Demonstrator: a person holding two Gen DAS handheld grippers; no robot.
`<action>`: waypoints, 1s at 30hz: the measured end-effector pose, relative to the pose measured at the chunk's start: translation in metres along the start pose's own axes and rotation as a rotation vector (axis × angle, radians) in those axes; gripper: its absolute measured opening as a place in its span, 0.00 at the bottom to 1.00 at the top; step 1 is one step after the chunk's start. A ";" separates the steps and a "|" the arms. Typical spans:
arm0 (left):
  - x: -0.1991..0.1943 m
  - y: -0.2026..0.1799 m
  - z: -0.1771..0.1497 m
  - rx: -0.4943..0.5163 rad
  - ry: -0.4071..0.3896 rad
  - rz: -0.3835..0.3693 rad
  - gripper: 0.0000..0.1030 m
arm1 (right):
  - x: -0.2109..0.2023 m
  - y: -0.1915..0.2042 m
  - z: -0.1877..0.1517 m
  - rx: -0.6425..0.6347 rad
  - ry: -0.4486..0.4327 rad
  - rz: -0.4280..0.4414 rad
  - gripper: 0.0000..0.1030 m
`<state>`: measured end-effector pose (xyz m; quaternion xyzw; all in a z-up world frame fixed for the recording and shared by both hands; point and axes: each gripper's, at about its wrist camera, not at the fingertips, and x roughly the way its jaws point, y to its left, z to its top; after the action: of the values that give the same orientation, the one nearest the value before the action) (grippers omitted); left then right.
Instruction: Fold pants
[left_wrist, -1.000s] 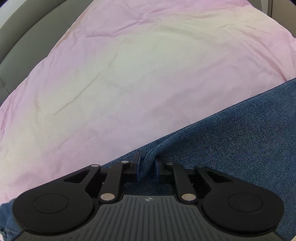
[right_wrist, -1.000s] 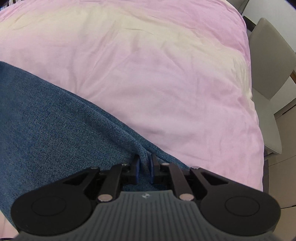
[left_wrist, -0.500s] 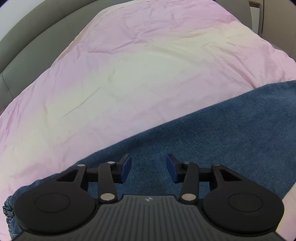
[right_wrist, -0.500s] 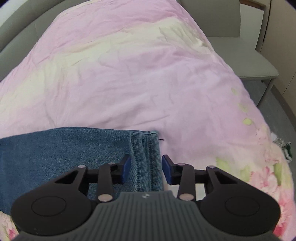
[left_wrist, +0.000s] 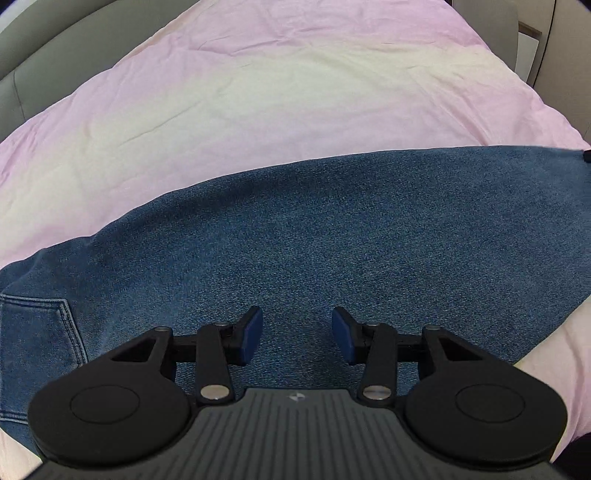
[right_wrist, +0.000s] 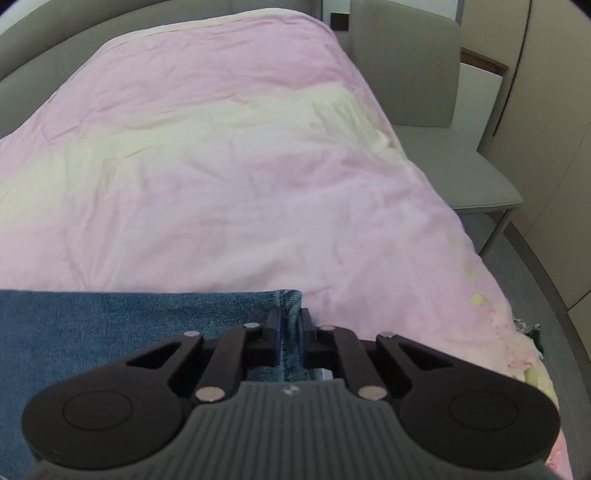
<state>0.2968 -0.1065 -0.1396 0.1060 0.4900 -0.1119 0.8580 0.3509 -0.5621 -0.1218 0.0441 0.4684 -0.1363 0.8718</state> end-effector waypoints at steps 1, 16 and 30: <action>-0.003 0.000 -0.001 -0.004 -0.008 -0.006 0.50 | 0.009 -0.001 0.001 0.007 0.025 -0.027 0.00; -0.056 0.045 -0.051 -0.202 -0.096 0.024 0.50 | -0.053 -0.073 -0.075 0.332 0.087 0.231 0.23; -0.115 0.245 -0.122 -0.847 -0.152 0.109 0.63 | -0.067 -0.081 -0.135 0.629 0.118 0.255 0.37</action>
<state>0.2124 0.1727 -0.0835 -0.2385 0.4219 0.1369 0.8639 0.1847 -0.5986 -0.1373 0.3769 0.4439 -0.1612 0.7968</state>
